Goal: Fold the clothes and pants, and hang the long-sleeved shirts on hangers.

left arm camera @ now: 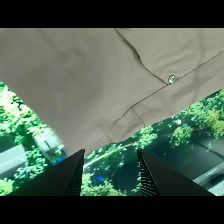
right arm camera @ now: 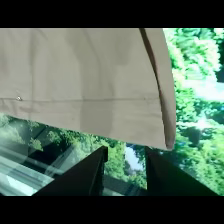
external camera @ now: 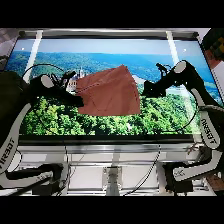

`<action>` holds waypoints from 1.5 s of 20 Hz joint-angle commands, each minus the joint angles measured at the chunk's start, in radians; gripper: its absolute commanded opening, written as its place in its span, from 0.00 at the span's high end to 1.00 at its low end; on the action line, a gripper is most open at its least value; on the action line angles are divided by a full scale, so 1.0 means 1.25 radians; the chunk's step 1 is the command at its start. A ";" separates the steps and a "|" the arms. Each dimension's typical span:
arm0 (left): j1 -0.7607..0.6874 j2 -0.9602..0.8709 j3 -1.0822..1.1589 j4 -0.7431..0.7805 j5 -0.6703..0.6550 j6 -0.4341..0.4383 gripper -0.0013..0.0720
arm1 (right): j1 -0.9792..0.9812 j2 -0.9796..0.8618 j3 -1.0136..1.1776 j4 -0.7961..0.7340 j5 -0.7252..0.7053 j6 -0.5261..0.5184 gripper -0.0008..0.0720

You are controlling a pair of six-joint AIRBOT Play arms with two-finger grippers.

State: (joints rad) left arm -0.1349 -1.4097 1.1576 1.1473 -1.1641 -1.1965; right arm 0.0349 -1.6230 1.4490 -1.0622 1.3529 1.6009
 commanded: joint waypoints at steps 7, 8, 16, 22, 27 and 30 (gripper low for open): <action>0.031 0.139 0.001 0.003 0.070 -0.060 0.97 | 0.000 0.001 0.151 -0.006 -0.058 -0.025 0.98; 0.036 0.157 0.000 0.003 0.076 -0.067 0.97 | 0.000 0.002 0.154 -0.004 -0.070 -0.034 0.98; 0.041 0.325 -0.280 -0.051 0.211 -0.233 0.97 | 0.000 0.074 -0.093 0.233 -0.173 -0.143 0.98; 0.041 0.383 -0.461 -0.149 0.272 -0.289 0.65 | 0.000 0.258 -0.393 0.291 -0.316 -0.120 0.98; 0.041 0.380 -0.473 -0.153 0.294 -0.321 0.50 | 0.001 0.344 -0.553 0.324 -0.370 -0.071 0.62; 0.041 0.353 -0.473 -0.154 0.351 -0.372 0.47 | 0.012 0.336 -0.568 0.325 -0.416 -0.033 0.55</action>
State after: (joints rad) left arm -0.0837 -0.9485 0.5739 0.9619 -0.7841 -1.5997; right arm 0.0399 -1.2194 0.7891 -0.6685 0.8993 1.5146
